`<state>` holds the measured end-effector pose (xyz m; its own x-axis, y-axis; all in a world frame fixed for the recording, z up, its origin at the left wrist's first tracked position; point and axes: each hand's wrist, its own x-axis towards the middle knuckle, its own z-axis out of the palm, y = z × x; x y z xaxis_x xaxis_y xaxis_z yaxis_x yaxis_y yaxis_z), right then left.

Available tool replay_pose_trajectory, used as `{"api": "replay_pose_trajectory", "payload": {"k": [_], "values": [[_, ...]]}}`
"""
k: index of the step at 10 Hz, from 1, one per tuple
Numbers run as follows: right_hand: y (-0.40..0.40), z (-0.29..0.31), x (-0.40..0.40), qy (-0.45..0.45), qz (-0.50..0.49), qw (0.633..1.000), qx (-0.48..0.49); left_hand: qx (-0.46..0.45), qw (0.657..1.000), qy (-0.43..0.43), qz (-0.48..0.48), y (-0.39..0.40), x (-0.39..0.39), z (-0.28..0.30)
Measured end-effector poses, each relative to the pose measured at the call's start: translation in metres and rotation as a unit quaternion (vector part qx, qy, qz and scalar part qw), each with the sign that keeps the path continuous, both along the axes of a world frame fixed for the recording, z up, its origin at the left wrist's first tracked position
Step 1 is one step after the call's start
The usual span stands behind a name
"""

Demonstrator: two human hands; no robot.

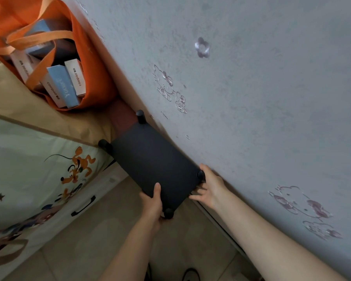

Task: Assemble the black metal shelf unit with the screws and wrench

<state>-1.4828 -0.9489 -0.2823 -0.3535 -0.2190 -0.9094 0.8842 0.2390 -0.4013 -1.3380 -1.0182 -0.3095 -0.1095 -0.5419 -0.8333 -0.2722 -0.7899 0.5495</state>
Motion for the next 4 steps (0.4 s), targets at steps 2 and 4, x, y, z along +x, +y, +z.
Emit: {"api": "replay_pose_trajectory", "payload": {"k": [2, 4], "values": [[0.014, 0.015, 0.006, 0.016, 0.009, 1.000, 0.004, 0.019, 0.999, 0.019, -0.030, -0.001, 0.014, 0.013], [0.045, 0.053, 0.027, 0.074, 0.097, 0.992, 0.033, 0.000, 0.995, -0.006, -0.098, 0.013, 0.029, 0.060]]}}
